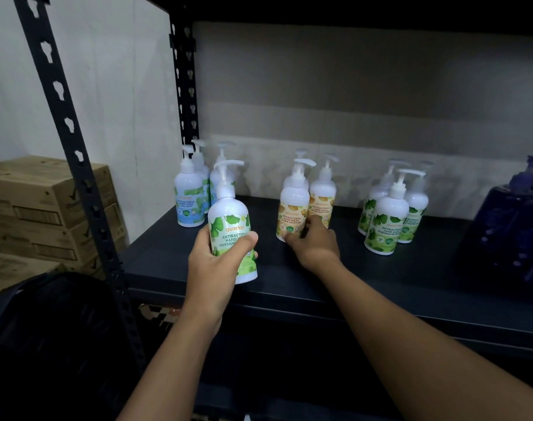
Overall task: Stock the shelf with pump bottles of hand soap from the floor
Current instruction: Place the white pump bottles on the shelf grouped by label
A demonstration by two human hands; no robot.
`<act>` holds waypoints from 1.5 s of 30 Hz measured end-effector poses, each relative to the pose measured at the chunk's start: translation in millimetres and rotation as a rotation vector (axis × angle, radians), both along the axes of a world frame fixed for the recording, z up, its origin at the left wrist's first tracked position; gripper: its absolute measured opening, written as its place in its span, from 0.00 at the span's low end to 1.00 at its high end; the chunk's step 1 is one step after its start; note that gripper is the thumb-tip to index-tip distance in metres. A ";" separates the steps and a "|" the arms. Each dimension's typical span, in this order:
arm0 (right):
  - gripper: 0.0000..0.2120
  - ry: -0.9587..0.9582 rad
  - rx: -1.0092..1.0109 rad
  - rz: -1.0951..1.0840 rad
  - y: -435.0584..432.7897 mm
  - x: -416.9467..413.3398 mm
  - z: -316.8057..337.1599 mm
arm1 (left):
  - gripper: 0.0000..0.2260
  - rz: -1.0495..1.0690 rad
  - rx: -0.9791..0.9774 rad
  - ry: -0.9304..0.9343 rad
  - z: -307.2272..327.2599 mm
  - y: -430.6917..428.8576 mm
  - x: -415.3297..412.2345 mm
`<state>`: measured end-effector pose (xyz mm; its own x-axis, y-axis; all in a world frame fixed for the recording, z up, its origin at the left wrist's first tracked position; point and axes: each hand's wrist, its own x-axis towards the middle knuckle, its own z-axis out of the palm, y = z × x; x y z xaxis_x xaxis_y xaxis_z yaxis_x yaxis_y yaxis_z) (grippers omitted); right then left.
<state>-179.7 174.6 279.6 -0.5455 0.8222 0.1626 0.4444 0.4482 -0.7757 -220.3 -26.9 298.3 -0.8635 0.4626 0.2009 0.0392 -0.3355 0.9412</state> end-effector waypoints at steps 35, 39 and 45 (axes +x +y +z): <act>0.17 0.133 0.037 0.017 -9.4 134.5 10.6 | 0.14 -0.109 -0.042 0.043 -0.4 29.6 44.6; 0.14 0.004 0.184 -0.057 19.3 191.7 17.5 | 0.14 -0.155 -0.078 0.082 -1.1 42.5 64.6; 0.26 -0.290 0.286 -0.130 79.7 267.2 20.1 | 0.13 -0.212 -0.112 0.170 0.4 85.8 112.0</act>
